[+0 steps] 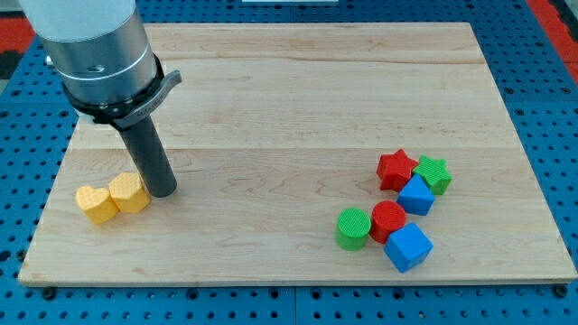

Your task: Point your arm towards the green star

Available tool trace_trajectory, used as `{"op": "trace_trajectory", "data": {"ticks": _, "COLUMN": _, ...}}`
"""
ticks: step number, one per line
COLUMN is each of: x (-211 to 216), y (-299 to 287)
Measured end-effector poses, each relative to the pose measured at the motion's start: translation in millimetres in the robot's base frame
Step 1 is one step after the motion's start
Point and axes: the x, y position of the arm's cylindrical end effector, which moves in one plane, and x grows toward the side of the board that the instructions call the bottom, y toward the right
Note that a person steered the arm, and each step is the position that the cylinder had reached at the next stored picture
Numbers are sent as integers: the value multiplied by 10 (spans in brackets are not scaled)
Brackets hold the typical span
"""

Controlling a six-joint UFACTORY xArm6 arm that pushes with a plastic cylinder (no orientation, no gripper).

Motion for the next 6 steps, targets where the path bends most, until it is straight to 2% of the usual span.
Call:
{"op": "trace_trajectory", "data": {"ticks": 3, "x": -22, "y": 29}}
{"op": "trace_trajectory", "data": {"ticks": 6, "x": -20, "y": 297}}
